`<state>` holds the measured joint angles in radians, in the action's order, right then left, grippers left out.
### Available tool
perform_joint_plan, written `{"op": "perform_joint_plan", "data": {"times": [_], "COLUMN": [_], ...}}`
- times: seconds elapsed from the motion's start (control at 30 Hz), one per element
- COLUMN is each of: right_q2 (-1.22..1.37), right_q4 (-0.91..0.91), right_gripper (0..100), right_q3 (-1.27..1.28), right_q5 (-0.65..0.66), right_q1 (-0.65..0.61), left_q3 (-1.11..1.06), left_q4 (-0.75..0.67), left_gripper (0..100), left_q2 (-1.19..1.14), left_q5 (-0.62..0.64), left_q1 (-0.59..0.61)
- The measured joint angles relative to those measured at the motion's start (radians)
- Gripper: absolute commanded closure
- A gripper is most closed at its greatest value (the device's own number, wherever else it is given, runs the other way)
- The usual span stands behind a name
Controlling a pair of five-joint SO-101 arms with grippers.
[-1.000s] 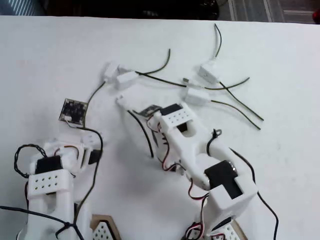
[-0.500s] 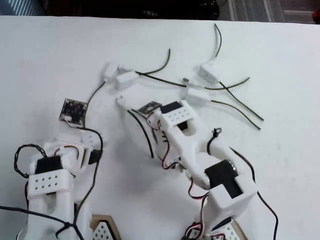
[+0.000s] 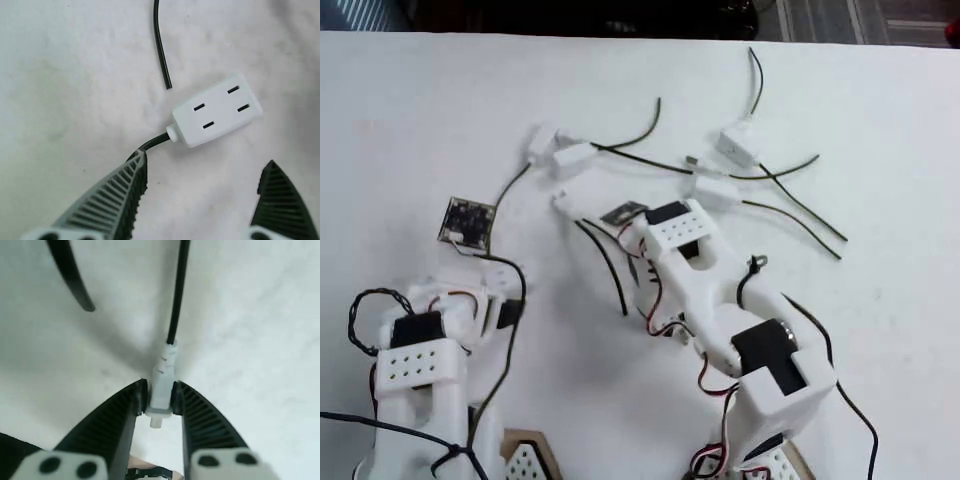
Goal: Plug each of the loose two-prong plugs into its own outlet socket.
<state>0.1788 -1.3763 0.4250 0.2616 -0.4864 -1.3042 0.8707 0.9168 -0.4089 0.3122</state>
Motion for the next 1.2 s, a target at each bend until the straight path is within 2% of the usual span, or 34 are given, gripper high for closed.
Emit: {"op": "perform_joint_plan", "data": {"times": [0.23,0.47,0.6,0.97,1.2], "right_q2": [-0.086,-0.463,-0.674,-0.999,-1.111], "right_q4": [-0.057,-0.192,-0.196,0.166,0.33], "right_gripper": [98.1,98.1,98.1,98.1,98.1], "right_q3": [-0.038,-0.075,-0.051,0.33,0.428], "right_q5": [0.0,0.0,-0.048,-0.114,-0.207], "right_q1": [0.0,0.0,-0.002,-0.166,-0.252], "left_q3": [0.0,0.0,0.0,0.0,0.055], "left_q4": [0.0,0.0,0.0,-0.006,-0.034], "left_gripper": [66,66,66,65,65], "left_q2": [0.0,0.0,0.0,0.0,0.0], "left_q5": [0.0,0.0,0.0,0.008,0.147], "left_q1": [0.0,0.0,0.0,0.0,0.0]}}
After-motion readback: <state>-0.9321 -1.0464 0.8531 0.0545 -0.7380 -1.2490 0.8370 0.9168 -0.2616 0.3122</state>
